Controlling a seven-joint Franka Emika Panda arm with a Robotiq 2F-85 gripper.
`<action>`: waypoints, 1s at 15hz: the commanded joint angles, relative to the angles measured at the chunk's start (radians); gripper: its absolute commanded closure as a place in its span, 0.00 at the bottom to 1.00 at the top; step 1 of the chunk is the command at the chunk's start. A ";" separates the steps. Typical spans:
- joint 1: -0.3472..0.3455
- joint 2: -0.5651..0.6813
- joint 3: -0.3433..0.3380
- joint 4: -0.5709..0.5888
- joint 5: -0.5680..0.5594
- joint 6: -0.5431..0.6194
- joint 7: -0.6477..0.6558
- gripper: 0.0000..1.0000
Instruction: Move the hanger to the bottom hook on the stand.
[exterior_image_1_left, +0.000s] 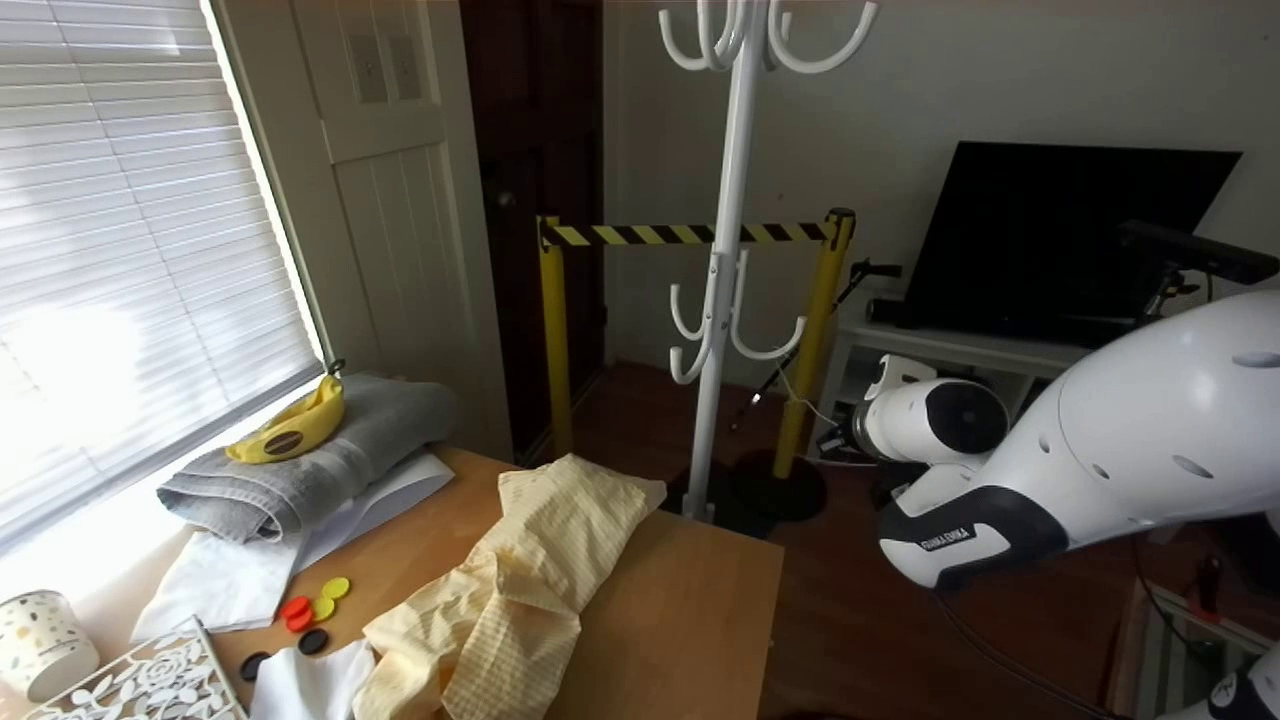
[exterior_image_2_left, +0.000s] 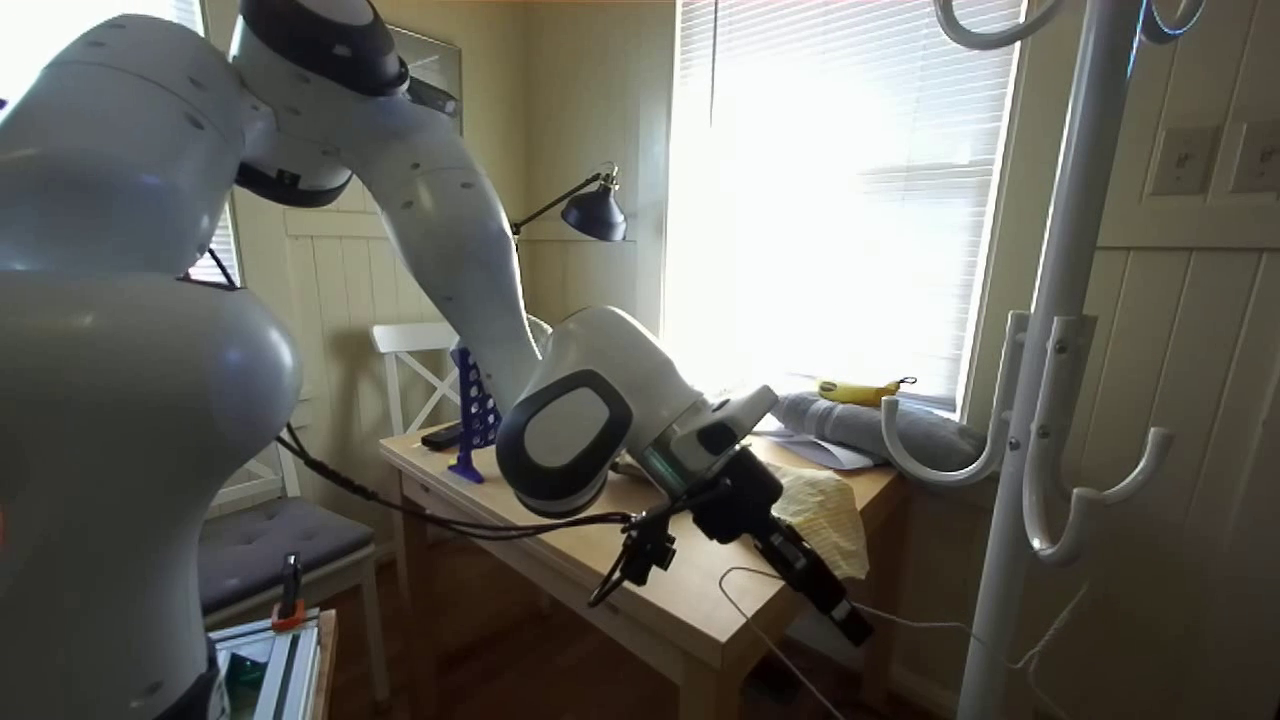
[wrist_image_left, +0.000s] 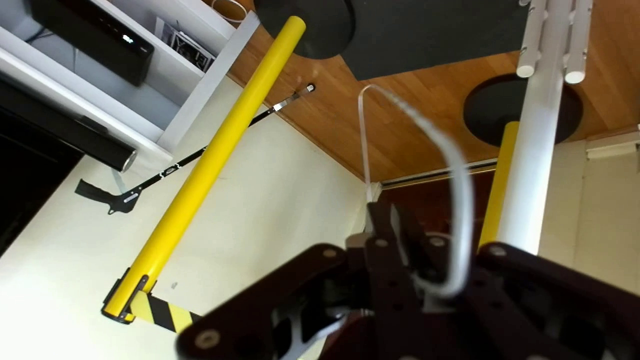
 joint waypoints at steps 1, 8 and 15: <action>0.014 0.035 -0.002 0.039 -0.016 -0.046 -0.032 0.61; 0.004 -0.082 0.008 0.068 -0.187 -0.044 -0.150 0.12; 0.103 -0.362 -0.141 -0.021 -0.396 0.055 -0.390 0.00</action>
